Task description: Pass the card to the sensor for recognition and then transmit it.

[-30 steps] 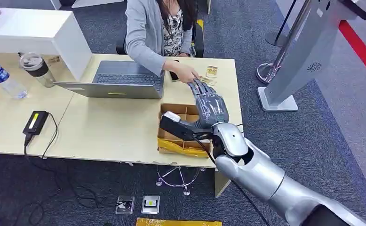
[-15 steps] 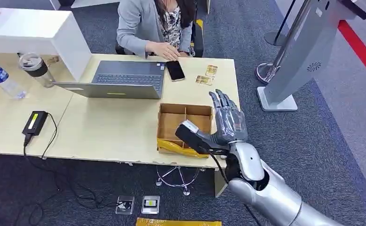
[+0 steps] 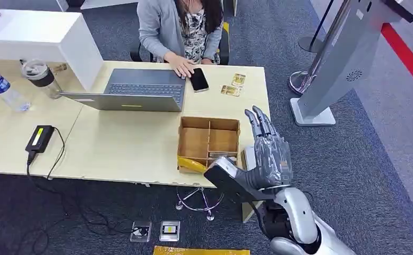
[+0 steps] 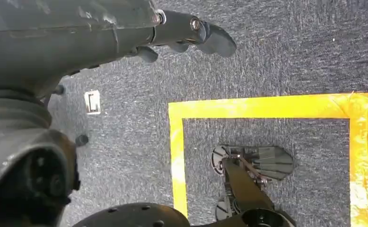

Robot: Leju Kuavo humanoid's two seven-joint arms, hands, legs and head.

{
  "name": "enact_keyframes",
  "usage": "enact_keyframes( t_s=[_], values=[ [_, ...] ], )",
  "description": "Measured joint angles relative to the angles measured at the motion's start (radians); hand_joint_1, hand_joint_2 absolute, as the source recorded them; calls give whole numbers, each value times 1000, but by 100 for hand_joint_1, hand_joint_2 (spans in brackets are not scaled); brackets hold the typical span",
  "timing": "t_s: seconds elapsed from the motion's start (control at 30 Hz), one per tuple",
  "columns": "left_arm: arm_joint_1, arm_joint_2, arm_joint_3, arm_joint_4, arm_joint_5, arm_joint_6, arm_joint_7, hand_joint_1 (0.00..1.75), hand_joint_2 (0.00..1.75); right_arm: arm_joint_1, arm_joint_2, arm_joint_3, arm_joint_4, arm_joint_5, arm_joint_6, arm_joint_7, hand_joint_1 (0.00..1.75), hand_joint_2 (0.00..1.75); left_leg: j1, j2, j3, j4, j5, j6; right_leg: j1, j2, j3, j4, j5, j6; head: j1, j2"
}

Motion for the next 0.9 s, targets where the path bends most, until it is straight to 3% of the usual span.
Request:
enact_keyframes(
  t_s=[0.27, 0.53, 0.9],
  values=[
    [0, -5, 8, 0, -13, 5, 21, 0, 0, 33, 19, 23, 13, 16, -10, 1, 0, 175, 0, 0, 0, 0, 0, 0, 0, 0, 0, 0, 0, 0, 0, 0],
    [0, -9, 10, 0, -20, 11, 33, 0, 0, 43, 56, 42, 114, 57, -9, 3, 0, 175, 0, 0, -1, 0, 0, 0, 0, 0, 0, 0, 0, 0, 0, 0],
    [-1, -18, 13, 0, -21, 17, 39, 0, 0, 17, 164, 79, 343, 197, 38, -13, 0, 175, 0, -1, -1, 0, 0, 0, 1, 0, 0, 0, 0, 0, 0, 0]
  ],
)
